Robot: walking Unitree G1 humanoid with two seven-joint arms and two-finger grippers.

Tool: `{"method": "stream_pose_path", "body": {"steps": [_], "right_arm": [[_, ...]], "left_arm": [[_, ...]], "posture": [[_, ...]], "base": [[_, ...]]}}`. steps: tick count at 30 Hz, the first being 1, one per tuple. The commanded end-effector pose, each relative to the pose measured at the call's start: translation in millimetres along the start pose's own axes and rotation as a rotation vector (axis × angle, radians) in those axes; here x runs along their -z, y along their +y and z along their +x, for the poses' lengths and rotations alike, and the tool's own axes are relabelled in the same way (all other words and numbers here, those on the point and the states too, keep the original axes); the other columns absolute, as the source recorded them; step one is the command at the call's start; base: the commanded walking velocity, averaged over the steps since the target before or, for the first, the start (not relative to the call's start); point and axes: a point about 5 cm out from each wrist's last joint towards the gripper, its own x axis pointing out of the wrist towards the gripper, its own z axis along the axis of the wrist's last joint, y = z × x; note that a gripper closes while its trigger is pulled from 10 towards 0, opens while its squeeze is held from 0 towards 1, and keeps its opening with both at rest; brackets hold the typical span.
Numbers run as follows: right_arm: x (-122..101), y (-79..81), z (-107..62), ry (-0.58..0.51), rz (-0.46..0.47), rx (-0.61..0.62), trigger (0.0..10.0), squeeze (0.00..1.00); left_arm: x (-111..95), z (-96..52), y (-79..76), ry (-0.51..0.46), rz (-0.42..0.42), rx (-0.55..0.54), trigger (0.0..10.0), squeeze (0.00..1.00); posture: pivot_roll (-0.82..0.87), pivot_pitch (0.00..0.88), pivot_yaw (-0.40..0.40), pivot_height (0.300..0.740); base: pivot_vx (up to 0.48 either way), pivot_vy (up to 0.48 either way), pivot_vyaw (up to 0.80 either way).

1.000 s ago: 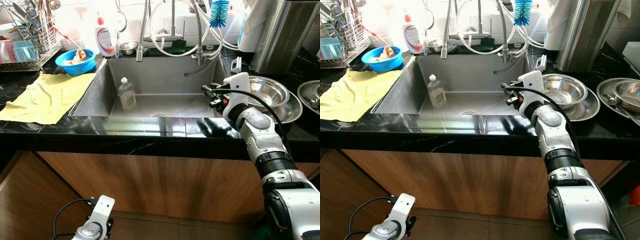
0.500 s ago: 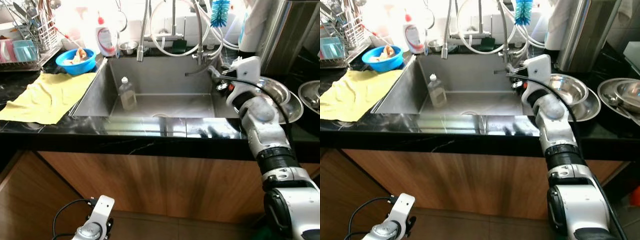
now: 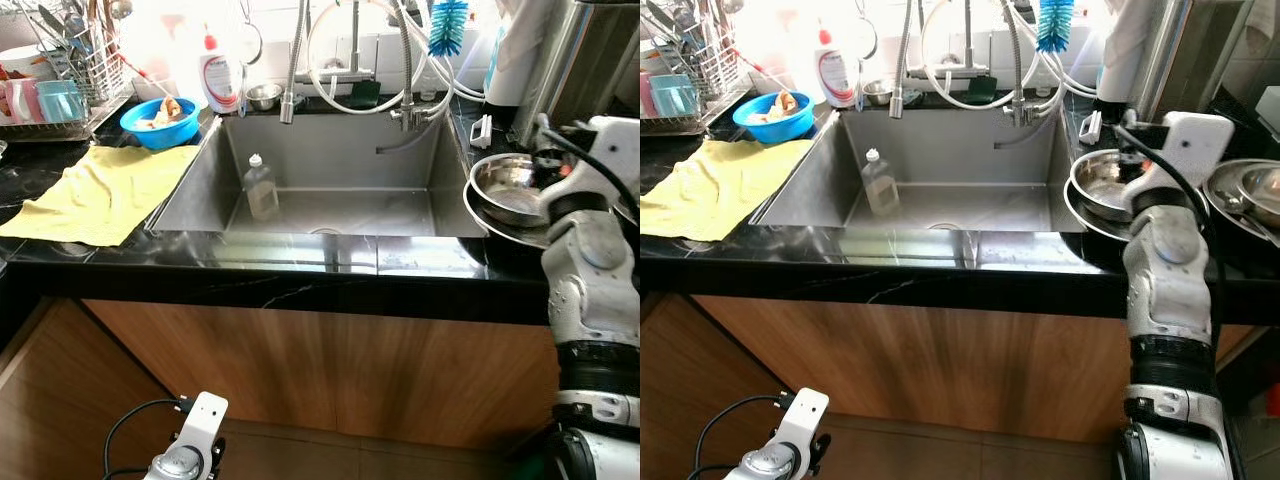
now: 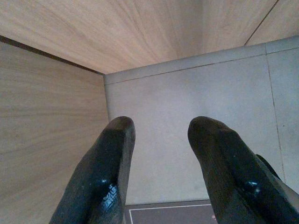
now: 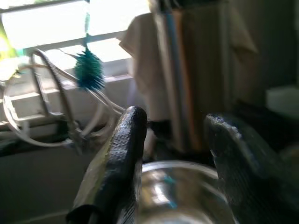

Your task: Kitchen organization

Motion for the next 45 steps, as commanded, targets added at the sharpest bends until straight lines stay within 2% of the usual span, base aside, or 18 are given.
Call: {"method": "stream_pose_path", "body": {"steps": [1, 3, 5, 7, 16, 28, 45], "right_arm": [[-1.4, -0.4, -4.6, 0.018, 0.027, 0.029, 10.0, 0.0], [2.1, -2.0, -7.3, 0.043, 0.031, 0.053, 10.0, 0.0], [9.0, -6.2, -10.5, 0.095, 0.115, 0.116, 10.0, 0.0], [12.0, -7.8, -12.0, 0.119, 0.161, 0.138, 10.0, 0.0], [12.7, -15.4, -13.8, 0.164, 0.262, 0.226, 10.0, 0.0], [13.1, -21.6, -9.5, 0.2, 0.315, 0.273, 10.0, 0.0], [14.9, -12.8, 4.2, 0.282, 0.348, 0.241, 10.0, 0.0]], "left_arm": [[5.7, -1.2, 3.7, 0.024, 0.017, -0.006, 10.0, 0.0], [5.4, -1.1, 3.6, 0.024, 0.019, -0.004, 10.0, 0.0], [4.5, -0.9, 3.5, 0.022, 0.022, -0.002, 10.0, 0.0], [3.7, -0.7, 3.7, 0.021, 0.023, -0.002, 10.0, 0.0], [3.3, -0.7, 4.2, 0.02, 0.02, -0.004, 10.0, 0.0], [3.4, -0.8, 4.8, 0.02, 0.016, -0.008, 10.0, 0.0], [2.8, -0.7, 5.5, 0.02, 0.014, -0.009, 10.0, 0.0]], "posture": [[-0.14, 0.0, 0.102, 0.74], [-0.14, 0.0, 0.102, 0.74], [-0.14, 0.0, 0.101, 0.74], [-0.14, 0.0, 0.101, 0.74], [-0.14, 0.0, 0.101, 0.74], [-0.13, 0.0, 0.1, 0.74], [-0.13, 0.0, 0.099, 0.74]], "base": [[0.0, 0.0, 0.0], [0.0, 0.0, 0.0], [0.0, 0.0, 0.0], [0.0, 0.0, 0.0], [0.0, 0.0, 0.0], [0.0, 0.0, 0.0], [0.0, 0.0, 0.0]]}}
